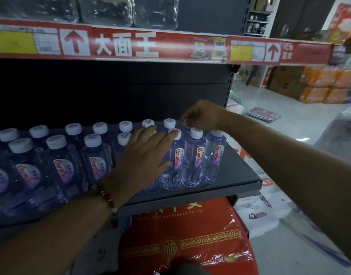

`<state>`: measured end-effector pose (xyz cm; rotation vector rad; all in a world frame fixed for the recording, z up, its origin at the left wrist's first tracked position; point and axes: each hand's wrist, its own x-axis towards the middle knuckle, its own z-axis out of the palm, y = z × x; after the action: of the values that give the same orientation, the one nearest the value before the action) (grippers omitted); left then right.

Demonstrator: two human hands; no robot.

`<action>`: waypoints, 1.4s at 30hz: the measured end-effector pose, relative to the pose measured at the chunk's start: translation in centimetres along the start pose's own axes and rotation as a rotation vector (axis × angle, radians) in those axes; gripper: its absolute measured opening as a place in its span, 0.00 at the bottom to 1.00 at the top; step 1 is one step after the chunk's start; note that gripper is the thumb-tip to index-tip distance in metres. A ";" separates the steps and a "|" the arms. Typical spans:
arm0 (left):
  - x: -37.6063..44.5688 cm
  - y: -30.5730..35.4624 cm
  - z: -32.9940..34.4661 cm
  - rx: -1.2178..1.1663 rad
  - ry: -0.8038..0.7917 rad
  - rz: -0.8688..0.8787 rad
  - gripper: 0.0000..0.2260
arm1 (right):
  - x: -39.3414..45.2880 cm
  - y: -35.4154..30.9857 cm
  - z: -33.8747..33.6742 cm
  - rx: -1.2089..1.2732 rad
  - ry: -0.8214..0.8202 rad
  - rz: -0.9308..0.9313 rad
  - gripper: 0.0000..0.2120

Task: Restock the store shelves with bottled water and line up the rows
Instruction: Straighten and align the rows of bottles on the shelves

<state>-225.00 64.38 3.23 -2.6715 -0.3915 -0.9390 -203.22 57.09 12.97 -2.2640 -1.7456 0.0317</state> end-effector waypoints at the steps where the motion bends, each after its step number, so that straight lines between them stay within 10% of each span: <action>1: 0.0 0.1 0.0 -0.002 -0.008 -0.004 0.38 | -0.1 0.0 -0.1 -0.006 -0.009 0.003 0.12; 20: -10.3 -7.8 -5.5 0.072 -0.160 -0.282 0.33 | -4.6 -8.3 8.1 -0.162 0.259 -0.398 0.33; 35: -11.0 -12.0 -7.7 0.016 -0.097 -0.380 0.22 | -0.6 -17.6 9.6 -0.004 0.151 -0.409 0.28; 42: -10.1 -12.0 -8.0 -0.048 -0.090 -0.413 0.23 | 0.6 -18.8 9.6 0.032 0.171 -0.301 0.10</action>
<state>-241.20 71.07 4.86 -2.7358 -0.9800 -0.9439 -222.66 63.95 8.29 -1.8975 -1.9538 -0.1881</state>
